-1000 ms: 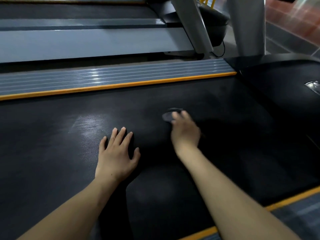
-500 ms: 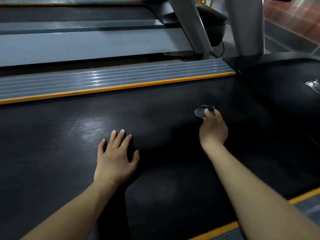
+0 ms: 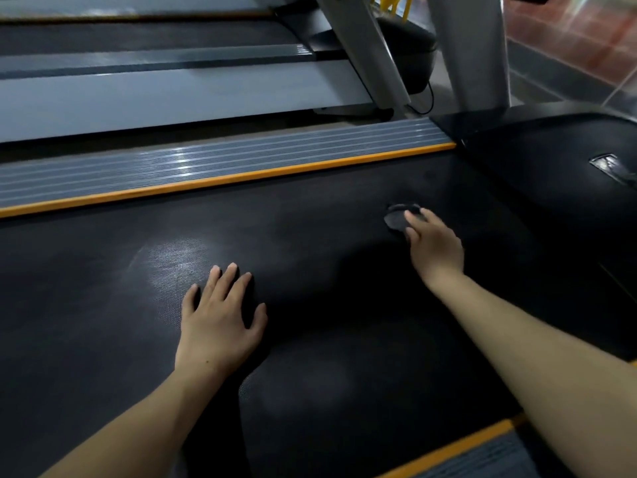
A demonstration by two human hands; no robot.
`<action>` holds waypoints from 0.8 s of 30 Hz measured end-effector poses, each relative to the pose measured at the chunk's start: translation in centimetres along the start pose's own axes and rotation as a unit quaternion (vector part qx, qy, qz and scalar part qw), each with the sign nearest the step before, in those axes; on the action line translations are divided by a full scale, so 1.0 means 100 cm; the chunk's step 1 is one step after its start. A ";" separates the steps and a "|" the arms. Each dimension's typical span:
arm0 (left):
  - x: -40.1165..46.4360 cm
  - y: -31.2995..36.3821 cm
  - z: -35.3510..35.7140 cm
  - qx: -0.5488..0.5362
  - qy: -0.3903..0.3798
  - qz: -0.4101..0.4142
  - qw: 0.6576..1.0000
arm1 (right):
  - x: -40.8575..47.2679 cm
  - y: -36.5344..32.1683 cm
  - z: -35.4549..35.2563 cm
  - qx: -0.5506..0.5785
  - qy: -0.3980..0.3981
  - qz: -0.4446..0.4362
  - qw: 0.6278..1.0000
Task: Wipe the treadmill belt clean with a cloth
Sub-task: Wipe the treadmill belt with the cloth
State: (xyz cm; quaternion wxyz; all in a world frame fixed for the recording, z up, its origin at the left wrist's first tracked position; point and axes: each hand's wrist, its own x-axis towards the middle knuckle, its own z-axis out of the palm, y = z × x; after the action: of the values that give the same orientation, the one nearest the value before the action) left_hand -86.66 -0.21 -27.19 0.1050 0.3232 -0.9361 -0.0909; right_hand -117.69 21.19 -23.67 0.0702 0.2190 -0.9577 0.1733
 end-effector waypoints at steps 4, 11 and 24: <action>-0.002 0.001 -0.001 -0.002 -0.004 0.001 1.000 | -0.026 -0.059 0.017 0.042 0.041 0.107 0.993; -0.002 0.000 -0.001 -0.001 -0.002 0.004 1.000 | -0.072 -0.094 0.026 0.083 -0.072 -0.293 0.950; 0.000 -0.001 -0.002 -0.008 -0.007 0.000 1.000 | -0.085 -0.121 0.034 0.040 -0.047 -0.058 0.996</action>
State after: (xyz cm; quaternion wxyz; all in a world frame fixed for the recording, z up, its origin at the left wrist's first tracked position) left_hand -86.56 -0.26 -27.01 0.1008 0.3219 -0.9359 -0.1011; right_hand -104.94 13.12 -25.03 0.0265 0.2843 -0.9380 0.1965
